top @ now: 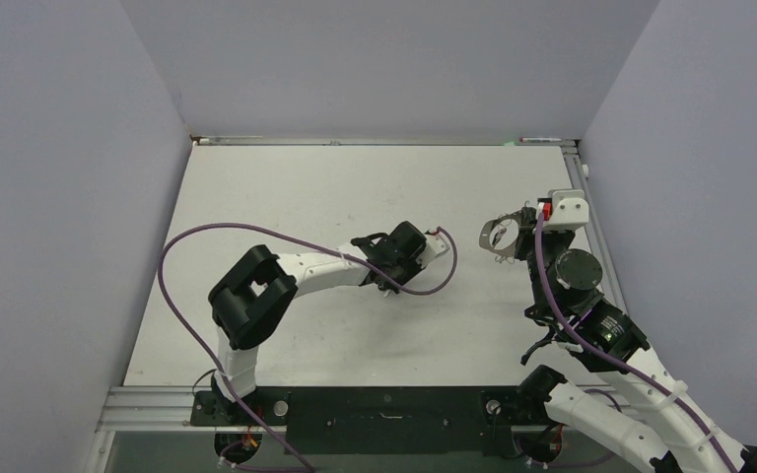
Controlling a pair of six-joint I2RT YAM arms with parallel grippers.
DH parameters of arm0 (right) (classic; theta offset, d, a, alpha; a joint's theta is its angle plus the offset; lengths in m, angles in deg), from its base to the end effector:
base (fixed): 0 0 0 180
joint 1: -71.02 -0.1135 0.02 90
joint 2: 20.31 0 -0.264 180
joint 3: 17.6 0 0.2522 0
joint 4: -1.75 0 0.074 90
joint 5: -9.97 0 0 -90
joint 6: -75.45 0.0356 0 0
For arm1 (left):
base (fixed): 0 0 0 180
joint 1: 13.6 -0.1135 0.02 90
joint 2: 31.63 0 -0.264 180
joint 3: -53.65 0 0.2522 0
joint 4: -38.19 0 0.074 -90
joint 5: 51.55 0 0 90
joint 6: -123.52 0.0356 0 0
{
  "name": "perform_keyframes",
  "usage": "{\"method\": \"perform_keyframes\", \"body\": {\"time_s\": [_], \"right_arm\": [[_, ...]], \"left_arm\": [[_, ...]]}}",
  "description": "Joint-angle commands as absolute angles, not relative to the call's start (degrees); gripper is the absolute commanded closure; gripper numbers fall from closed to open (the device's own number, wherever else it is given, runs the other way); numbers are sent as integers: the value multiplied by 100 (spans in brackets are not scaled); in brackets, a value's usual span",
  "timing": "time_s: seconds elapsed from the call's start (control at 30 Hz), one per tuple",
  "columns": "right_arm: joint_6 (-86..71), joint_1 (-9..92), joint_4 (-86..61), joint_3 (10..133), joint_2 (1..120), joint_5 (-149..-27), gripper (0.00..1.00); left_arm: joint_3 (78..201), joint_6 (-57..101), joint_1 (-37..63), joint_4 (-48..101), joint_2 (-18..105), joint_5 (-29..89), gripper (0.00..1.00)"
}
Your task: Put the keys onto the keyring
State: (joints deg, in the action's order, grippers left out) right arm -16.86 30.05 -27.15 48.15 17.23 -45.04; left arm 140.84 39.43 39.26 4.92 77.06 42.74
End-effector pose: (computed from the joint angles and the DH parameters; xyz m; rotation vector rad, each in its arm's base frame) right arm 0.1161 0.0738 0.3923 -0.1197 1.5763 0.0447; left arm 0.2451 -0.3192 0.1817 1.2195 2.2271 -0.2339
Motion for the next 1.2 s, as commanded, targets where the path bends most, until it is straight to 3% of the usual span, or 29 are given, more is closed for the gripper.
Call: {"method": "perform_keyframes", "body": {"time_s": [0.0,0.17,0.47,0.57,0.77,0.97,1.17], "right_arm": [[-1708,2980,-2478,4811,1722,-4646,95],[-1677,2978,-2440,4777,1719,-4778,95],[-1635,2982,-2350,4670,1625,-5122,95],[-1566,2987,-2298,4596,1625,-5236,95],[-1517,2985,-2296,4520,1630,-5411,95],[-1510,2988,-2411,4569,1630,-5375,95],[-1514,2989,-2549,4624,1597,-5316,95]], "left_arm": [[13955,3791,4055,714,6811,4236,100],[13617,3947,4357,763,6138,4458,100],[11535,4704,4865,2921,3698,3852,100],[11210,4584,4863,2895,3325,4073,100],[11291,4187,4890,2285,3886,4540,100],[12597,4125,4950,470,5422,4944,100],[12972,4364,5221,267,6463,5161,100]]}}
